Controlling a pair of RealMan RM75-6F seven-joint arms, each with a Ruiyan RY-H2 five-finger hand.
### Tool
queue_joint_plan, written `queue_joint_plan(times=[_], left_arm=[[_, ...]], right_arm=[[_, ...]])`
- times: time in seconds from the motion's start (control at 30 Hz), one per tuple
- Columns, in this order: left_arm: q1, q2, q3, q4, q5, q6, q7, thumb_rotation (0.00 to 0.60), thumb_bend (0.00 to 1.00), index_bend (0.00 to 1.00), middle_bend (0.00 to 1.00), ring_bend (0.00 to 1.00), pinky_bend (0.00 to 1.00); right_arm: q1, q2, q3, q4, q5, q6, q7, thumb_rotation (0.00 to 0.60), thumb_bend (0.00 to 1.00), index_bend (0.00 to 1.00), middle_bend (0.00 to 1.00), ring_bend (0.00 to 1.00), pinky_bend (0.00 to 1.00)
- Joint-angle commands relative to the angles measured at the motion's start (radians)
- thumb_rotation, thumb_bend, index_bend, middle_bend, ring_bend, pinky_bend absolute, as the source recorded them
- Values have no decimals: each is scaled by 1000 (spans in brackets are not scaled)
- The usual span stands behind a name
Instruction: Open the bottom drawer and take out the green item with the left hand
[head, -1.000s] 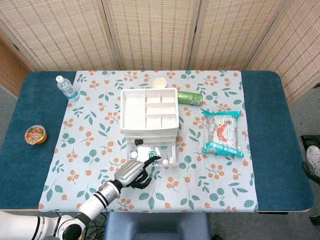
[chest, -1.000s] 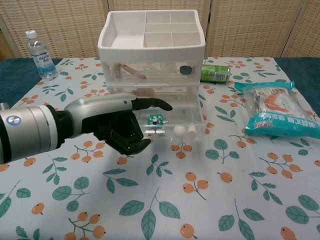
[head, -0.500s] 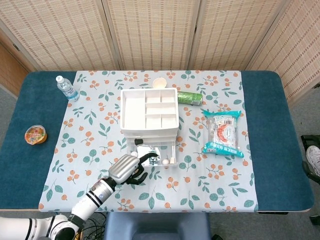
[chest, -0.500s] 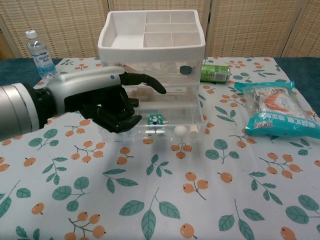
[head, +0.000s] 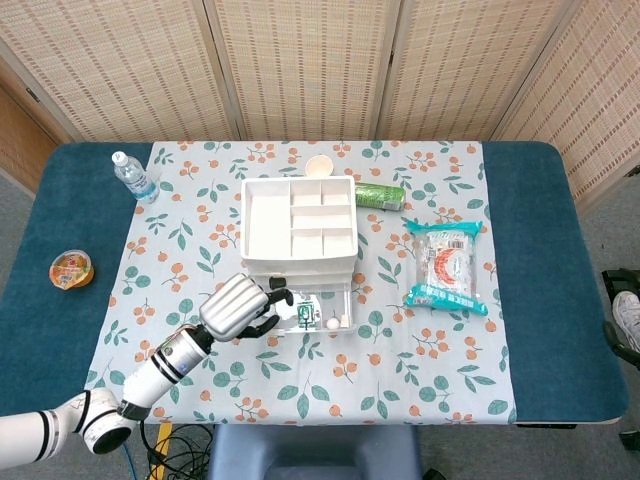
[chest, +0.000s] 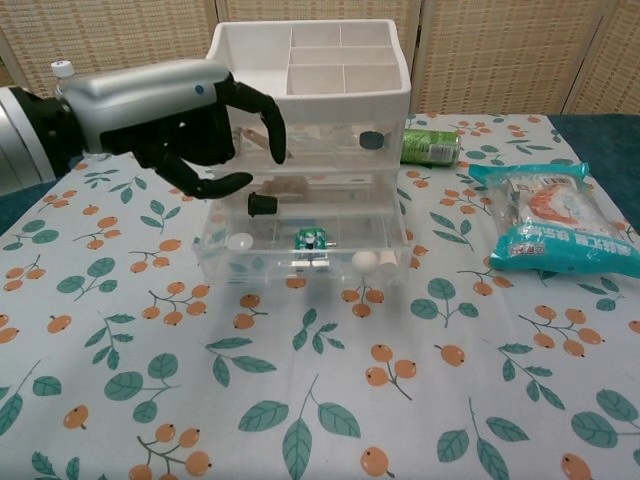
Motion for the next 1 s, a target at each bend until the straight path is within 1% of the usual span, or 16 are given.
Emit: queue_joint_plan(times=[0.03,0.13,0.23,0.4,0.57,0.67,0.83,1.0], left_arm=[[-30,2,12,40,27,-35,70,600,285,387,1000,1000,1000],[-40,-7,20,55,34,-48,105,600,187,372,1000,1000,1000],[-49,-18,20,63,35,-53,108,600,151,372,1000,1000,1000],[-69,-40,25,86,66,-54,137,600,150,381,1000,1000,1000],[-89,-65,8,105,37,-77,188,600,149,384,1000,1000,1000],[-102,-75,3,128,39,-80,206,600,149,388,1000,1000,1000],[-127,-87,14,181,76,-86,244,600,149,392,1000,1000,1000],[-145,-96,39,217,120,-86,256,600,149,392,1000,1000,1000]], right_arm=[[-1,0,-1,-1,-1,1,0,600,363,130,229,222,248],[-1,1,-1,-1,-2,3,1,600,362,130,229,222,248],[-2,2,-1,-1,-2,2,1,600,362,130,229,222,248],[-4,4,-2,-1,0,3,2,600,363,130,229,222,248],[-6,5,-2,-2,1,6,3,600,363,131,229,222,248],[-8,6,-2,-1,3,7,4,600,363,130,229,222,248],[-8,8,-2,-1,4,6,2,600,362,130,229,222,248],[-8,7,-2,-1,8,3,2,600,363,131,229,222,248]])
